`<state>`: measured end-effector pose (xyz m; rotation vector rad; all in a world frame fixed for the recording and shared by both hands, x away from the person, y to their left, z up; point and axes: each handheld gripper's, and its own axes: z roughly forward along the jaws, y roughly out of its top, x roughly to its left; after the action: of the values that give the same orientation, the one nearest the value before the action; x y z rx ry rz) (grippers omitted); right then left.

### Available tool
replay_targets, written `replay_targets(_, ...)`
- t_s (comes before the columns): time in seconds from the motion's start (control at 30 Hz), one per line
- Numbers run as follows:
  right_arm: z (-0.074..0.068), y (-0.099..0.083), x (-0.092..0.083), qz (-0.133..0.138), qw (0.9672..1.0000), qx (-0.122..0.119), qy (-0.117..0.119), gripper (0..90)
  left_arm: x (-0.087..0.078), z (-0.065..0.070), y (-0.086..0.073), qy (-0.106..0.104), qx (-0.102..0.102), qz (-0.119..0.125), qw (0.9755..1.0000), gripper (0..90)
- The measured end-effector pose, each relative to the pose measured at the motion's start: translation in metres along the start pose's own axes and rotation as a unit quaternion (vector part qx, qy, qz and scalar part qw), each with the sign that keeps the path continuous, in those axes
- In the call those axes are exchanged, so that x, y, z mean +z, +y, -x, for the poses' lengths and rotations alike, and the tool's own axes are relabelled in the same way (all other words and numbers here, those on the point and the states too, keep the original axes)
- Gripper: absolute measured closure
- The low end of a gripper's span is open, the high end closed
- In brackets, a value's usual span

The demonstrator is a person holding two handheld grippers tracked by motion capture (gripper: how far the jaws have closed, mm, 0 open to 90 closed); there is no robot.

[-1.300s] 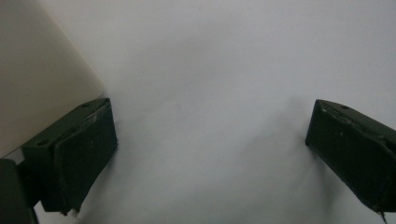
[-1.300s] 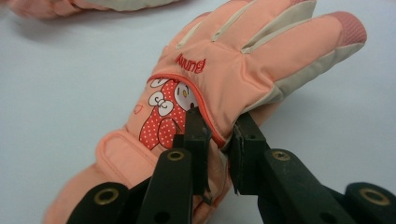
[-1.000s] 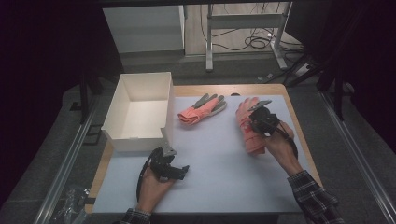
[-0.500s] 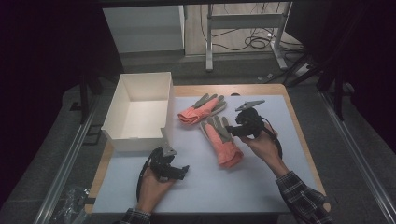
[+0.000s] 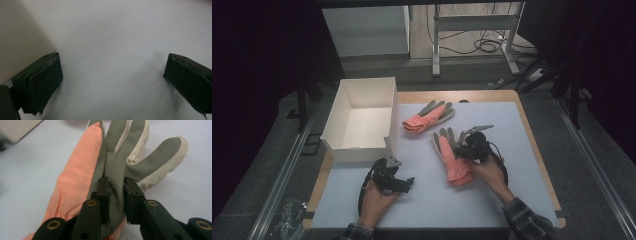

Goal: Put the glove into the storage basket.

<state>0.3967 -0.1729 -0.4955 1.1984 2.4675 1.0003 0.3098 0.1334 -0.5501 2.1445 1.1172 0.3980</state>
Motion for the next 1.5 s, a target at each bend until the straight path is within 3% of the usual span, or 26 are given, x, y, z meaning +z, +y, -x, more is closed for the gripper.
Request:
replay_targets(0.13, -0.015, -0.026, -0.012, 0.002, 1.0000, 0.008, -0.004, 67.6, 0.000, 0.000, 0.000, 0.000, 0.000, 0.000, 1.0000, 1.8)
replay_targets(0.2, -0.016, -0.031, -0.018, 0.003, 0.9999, 0.011, -0.003, 57.8, 0.000, 0.000, 0.000, 0.000, 0.000, 0.000, 1.0000, 1.8)
replay_targets(0.27, -0.015, -0.028, -0.022, 0.005, 0.9999, 0.010, -0.003, 54.9, 0.000, 0.000, 0.000, 0.000, 0.000, 0.000, 1.0000, 1.8)
replay_targets(0.3, -0.009, -0.016, -0.029, 0.023, 0.9996, 0.000, -0.016, 52.2, 0.000, 0.000, 0.000, 0.000, 0.000, 0.000, 1.0000, 1.8)
replay_targets(0.33, -0.009, -0.016, -0.029, 0.023, 0.9996, 0.000, -0.016, 52.2, 0.000, 0.000, 0.000, 0.000, 0.000, 0.000, 1.0000, 1.8)
replay_targets(0.37, 0.001, 0.006, -0.028, 0.044, 0.9989, -0.007, -0.016, 51.2, 0.000, 0.000, 0.000, 0.000, 0.000, 0.000, 1.0000, 1.8)
replay_targets(0.4, 0.004, 0.014, -0.025, 0.049, 0.9987, -0.009, -0.014, 51.2, 0.000, 0.000, 0.000, 0.000, 0.000, 0.000, 1.0000, 1.8)
replay_targets(0.57, 0.023, 0.067, 0.015, 0.054, 0.9984, -0.011, -0.012, 50.7, 0.000, 0.000, 0.000, 0.000, 0.001, -0.001, 1.0000, 1.8)
replay_targets(0.6, 0.023, 0.067, 0.015, 0.054, 0.9984, -0.011, -0.012, 50.7, 0.000, 0.000, 0.000, 0.000, 0.001, -0.001, 1.0000, 1.8)
replay_targets(0.63, 0.028, 0.085, 0.036, 0.051, 0.9987, -0.001, 0.001, 48.0, 0.000, 0.000, 0.000, 0.000, 0.001, 0.000, 1.0000, 1.8)
replay_targets(0.7, 0.030, 0.090, 0.043, 0.050, 0.9988, 0.000, 0.004, 47.0, 0.000, 0.000, 0.000, -0.001, 0.001, 0.000, 1.0000, 1.8)
replay_targets(0.73, 0.032, 0.101, 0.063, 0.042, 0.9991, -0.002, -0.003, 43.0, 0.000, 0.000, 0.000, -0.001, 0.000, 0.000, 1.0000, 1.8)
replay_targets(0.83, 0.037, 0.109, 0.082, 0.038, 0.9991, 0.018, 0.008, 38.4, 0.000, 0.000, 0.000, -0.001, -0.001, 0.000, 1.0000, 1.8)
replay_targets(0.97, 0.041, 0.117, 0.102, 0.040, 0.9979, 0.046, 0.022, 33.6, 0.000, 0.000, 0.000, -0.001, -0.001, 0.001, 1.0000, 1.8)
replay_targets(1.03, 0.041, 0.121, 0.109, 0.035, 0.9984, 0.042, 0.015, 33.9, 0.000, 0.000, 0.000, -0.001, -0.001, 0.001, 1.0000, 1.8)
replay_targets(1.1, 0.040, 0.124, 0.115, 0.027, 0.9988, 0.040, 0.012, 38.3, 0.000, 0.000, 0.000, -0.001, -0.001, 0.001, 1.0000, 1.8)
replay_targets(1.23, 0.040, 0.125, 0.124, 0.012, 0.9989, 0.044, 0.013, 69.0, 0.000, 0.000, 0.000, -0.001, 0.000, 0.000, 1.0000, 1.8)
replay_targets(1.27, 0.040, 0.125, 0.124, 0.012, 0.9989, 0.044, 0.013, 69.0, 0.000, 0.000, 0.000, -0.001, 0.000, 0.000, 1.0000, 1.8)
replay_targets(1.33, 0.036, 0.123, 0.129, 0.008, 0.9997, 0.025, 0.001, 87.4, 0.000, 0.000, 0.000, -0.001, 0.000, 0.001, 1.0000, 1.8)
replay_targets(1.5, 0.034, 0.123, 0.123, 0.010, 0.9998, 0.017, -0.005, 89.6, 0.000, 0.000, 0.000, -0.001, 0.000, 0.000, 1.0000, 1.8)
